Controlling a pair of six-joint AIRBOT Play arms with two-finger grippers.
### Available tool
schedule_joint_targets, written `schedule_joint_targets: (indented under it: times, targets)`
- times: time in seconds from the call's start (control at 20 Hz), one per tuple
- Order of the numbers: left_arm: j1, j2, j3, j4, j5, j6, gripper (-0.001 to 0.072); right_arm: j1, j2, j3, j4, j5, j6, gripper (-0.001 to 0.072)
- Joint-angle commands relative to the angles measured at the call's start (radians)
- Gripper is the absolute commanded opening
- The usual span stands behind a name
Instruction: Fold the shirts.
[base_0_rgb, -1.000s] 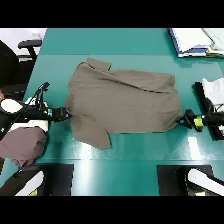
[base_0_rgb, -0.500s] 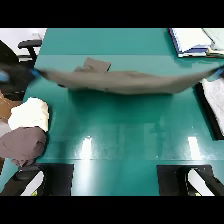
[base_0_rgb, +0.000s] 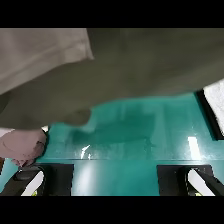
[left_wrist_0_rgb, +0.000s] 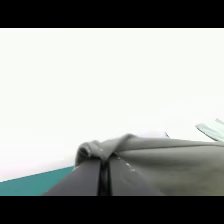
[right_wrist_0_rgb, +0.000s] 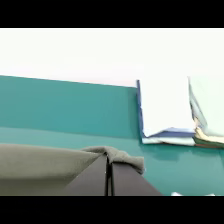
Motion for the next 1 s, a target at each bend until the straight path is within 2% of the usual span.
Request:
schedule_joint_targets:
  times: [0.0,0.15,0.35,0.55,0.65,0.75,0.85,0.95]
  targets:
    - [0.001,-0.046,-0.027,0.028,-0.017,-0.038,0.0026,0.001,-0.049,0.036,-0.047,0.068,0.035,0.0011]
    - [0.0,-0.16,-0.164,-0.021,-0.106,-0.038,0.0027,0.015,-0.102,-0.154,-0.048,0.069,0.037,0.0011]
    - [0.0,-0.391,-0.306,-0.091,-0.206,-0.029,0.0027,0.087,-0.299,-0.298,-0.051,0.093,0.036,0.0011]
    - [0.0,-0.662,-0.391,-0.091,-0.206,-0.003,0.0028,0.142,-0.544,-0.379,-0.057,0.087,0.037,0.0011]
    - [-0.017,-0.798,-0.391,-0.095,-0.172,0.029,0.0028,0.158,-0.662,-0.357,-0.085,0.057,0.037,0.0011]
    - [-0.035,-0.89,-0.39,-0.1,-0.06,0.068,0.0028,0.167,-0.767,-0.283,-0.084,0.009,0.039,0.0011]
    - [-0.045,-0.931,-0.388,-0.104,0.061,0.075,0.0028,0.167,-0.846,-0.189,-0.071,-0.026,0.055,0.0011]
    - [-0.041,-0.932,-0.381,-0.093,0.102,0.08,0.0028,0.167,-0.893,-0.098,-0.066,-0.018,0.058,0.0011]
